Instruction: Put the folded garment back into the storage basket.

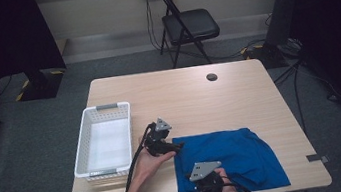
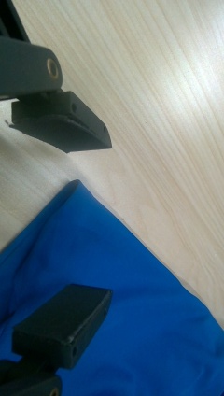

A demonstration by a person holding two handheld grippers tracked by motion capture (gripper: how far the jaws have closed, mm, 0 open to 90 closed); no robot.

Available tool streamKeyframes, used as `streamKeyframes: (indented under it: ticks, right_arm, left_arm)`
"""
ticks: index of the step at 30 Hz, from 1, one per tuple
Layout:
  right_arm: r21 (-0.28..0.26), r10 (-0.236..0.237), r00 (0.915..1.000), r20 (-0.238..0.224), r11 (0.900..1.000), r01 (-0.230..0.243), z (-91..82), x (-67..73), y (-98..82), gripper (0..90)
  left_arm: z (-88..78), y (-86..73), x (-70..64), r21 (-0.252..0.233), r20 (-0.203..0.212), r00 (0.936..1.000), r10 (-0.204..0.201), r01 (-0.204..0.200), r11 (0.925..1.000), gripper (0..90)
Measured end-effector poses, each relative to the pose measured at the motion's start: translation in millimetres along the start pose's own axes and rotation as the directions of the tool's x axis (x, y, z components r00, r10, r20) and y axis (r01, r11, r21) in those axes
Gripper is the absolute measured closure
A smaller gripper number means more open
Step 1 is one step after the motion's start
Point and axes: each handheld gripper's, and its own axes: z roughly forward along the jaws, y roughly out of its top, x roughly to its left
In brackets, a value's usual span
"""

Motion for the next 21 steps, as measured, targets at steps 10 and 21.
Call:
streamKeyframes:
  ticks: [10, 21]
  right_arm:
    - [0.024, -0.056, 0.9958, 0.072, 0.998, 0.055, 1.4, 9.4, 0.2, 38.8]
    - [-0.012, -0.010, 0.9953, 0.097, 1.000, 0.011, -4.1, -4.5, -3.4, 76.2]
  left_arm:
    - [1.5, -0.5, -1.4, -0.003, 0.002, 1.0000, -0.004, 0.004, 1.0000, 23.5]
    - [5.8, -5.4, 3.3, 0.027, -0.018, 0.9997, -0.019, 0.020, 0.9994, 25.0]
